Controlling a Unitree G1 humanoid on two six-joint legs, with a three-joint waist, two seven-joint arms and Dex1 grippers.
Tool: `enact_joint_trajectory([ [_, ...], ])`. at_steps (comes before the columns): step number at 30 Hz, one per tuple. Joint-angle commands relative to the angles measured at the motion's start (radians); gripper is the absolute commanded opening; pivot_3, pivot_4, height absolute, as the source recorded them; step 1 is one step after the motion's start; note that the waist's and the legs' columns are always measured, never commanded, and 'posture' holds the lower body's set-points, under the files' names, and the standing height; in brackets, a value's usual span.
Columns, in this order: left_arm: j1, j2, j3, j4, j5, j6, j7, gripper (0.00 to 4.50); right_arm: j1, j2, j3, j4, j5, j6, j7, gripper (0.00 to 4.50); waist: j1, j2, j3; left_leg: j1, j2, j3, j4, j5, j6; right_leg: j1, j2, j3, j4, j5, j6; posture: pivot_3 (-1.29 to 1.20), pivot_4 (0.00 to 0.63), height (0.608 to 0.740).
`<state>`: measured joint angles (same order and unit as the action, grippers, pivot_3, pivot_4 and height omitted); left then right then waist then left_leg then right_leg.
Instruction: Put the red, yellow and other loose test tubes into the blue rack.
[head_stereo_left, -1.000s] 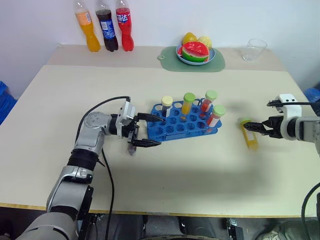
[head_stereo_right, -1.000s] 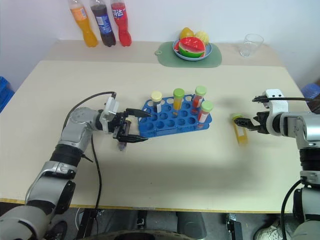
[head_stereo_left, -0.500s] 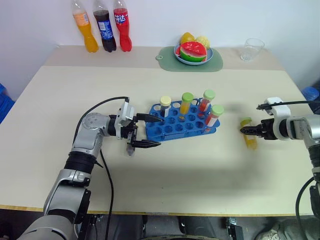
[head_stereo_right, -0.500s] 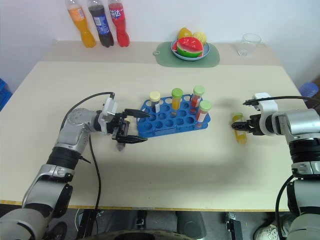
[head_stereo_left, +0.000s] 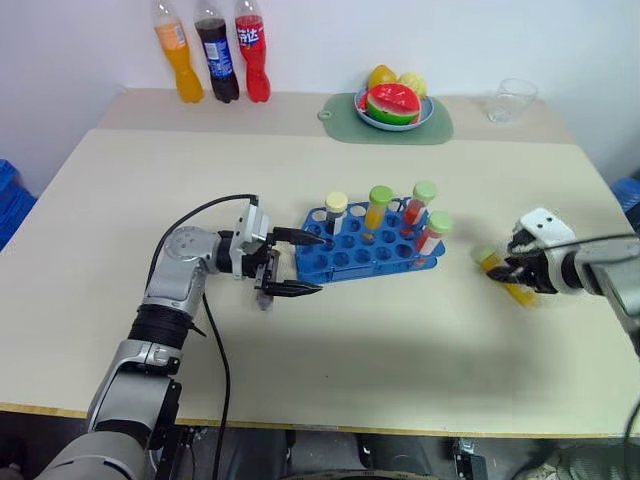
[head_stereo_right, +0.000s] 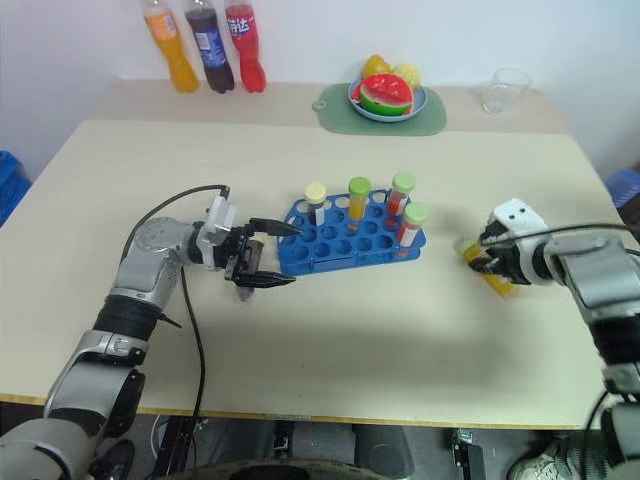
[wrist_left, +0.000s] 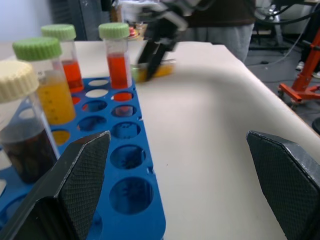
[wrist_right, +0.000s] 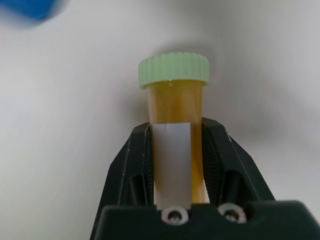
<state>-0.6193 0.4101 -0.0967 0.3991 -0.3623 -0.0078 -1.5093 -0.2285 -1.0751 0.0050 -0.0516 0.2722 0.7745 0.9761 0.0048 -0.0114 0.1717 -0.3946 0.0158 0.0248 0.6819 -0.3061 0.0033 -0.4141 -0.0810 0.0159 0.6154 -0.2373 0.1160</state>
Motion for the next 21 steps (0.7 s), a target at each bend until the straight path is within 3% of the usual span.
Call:
enact_joint_trajectory([
  [1,-0.008,-0.002,0.013,-0.007,-0.016,-0.005,0.003,4.50,0.156,0.030,-0.118,-0.227,0.099,-0.091,0.063,0.83,0.004,0.000,0.000,0.000,0.000,0.000,0.000,0.000,0.000,0.000,0.000,0.000,0.000,0.000,0.000,0.00,0.150,0.740],
  [3,-0.012,-0.003,0.012,0.000,-0.016,-0.006,0.003,4.50,0.206,0.070,-0.161,-0.296,0.129,-0.121,0.054,0.83,0.000,0.000,0.000,0.002,0.000,0.000,0.001,0.000,0.000,0.002,0.000,0.000,0.001,0.000,0.000,0.00,0.150,0.740],
  [9,-0.024,-0.008,0.014,0.022,-0.016,-0.008,-0.001,4.50,0.167,0.340,-0.227,-0.415,0.234,-0.207,-0.099,0.83,-0.011,-0.001,0.000,0.004,0.000,-0.002,0.001,0.000,0.000,0.003,0.001,0.001,0.001,0.000,0.000,0.00,0.150,0.740],
  [13,-0.017,-0.002,0.019,0.018,-0.019,-0.002,0.002,4.50,0.108,0.555,-0.141,-0.411,0.138,-0.447,-0.227,0.83,-0.016,0.000,0.000,0.003,0.000,-0.002,0.001,0.000,0.000,0.003,0.000,0.001,0.001,0.000,0.000,0.00,0.150,0.740],
  [21,-0.010,0.013,0.033,0.011,-0.027,0.010,0.020,4.50,0.045,0.746,-0.042,-0.299,0.021,-0.643,-0.363,0.83,-0.015,0.000,0.000,0.003,0.000,-0.001,0.001,0.000,0.000,0.002,0.000,0.001,0.002,0.000,0.000,0.00,0.150,0.740],
])
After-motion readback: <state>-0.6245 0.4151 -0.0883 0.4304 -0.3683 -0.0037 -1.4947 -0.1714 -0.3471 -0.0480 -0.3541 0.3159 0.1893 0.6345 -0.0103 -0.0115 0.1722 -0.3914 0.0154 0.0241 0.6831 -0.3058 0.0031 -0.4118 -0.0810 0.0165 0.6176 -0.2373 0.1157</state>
